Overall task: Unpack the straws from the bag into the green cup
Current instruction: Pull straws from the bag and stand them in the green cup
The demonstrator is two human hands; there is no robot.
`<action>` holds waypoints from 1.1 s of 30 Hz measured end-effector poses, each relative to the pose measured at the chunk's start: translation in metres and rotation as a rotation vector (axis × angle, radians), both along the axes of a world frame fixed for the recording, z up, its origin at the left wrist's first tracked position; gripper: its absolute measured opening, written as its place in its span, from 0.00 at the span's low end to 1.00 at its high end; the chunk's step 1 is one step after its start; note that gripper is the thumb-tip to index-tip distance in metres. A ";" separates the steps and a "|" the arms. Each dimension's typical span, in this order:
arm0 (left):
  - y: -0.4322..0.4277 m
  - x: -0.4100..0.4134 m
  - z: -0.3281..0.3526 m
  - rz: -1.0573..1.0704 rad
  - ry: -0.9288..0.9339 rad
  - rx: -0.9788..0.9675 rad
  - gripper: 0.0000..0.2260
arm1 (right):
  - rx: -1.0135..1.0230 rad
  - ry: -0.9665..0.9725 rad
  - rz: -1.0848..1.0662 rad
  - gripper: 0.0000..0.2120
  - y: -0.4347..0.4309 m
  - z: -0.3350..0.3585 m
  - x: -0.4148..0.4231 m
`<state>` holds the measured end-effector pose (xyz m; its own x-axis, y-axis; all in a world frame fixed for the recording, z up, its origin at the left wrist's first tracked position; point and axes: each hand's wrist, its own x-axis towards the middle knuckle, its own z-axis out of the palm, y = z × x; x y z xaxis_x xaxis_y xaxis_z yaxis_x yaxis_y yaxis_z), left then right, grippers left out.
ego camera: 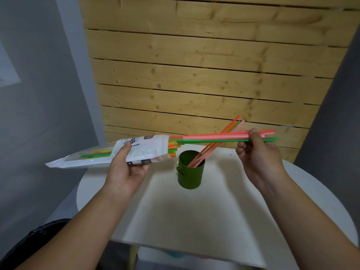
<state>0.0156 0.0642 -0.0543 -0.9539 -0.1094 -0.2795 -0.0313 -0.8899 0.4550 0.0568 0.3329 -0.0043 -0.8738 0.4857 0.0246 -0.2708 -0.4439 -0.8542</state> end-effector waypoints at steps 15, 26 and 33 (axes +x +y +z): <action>0.000 -0.001 -0.004 0.010 0.001 -0.031 0.16 | 0.231 -0.119 -0.111 0.10 0.044 -0.003 0.006; 0.002 0.006 0.000 -0.019 -0.012 -0.043 0.15 | 0.725 -0.128 -0.069 0.10 0.003 0.008 -0.005; 0.001 0.010 0.000 -0.040 0.002 -0.060 0.15 | 0.579 -0.188 0.024 0.06 -0.012 -0.011 -0.024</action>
<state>0.0259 0.0652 -0.0541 -0.9583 -0.0879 -0.2720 -0.0653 -0.8592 0.5075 0.0327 0.3204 -0.0157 -0.8994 0.4194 0.1229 -0.0874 0.1029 -0.9908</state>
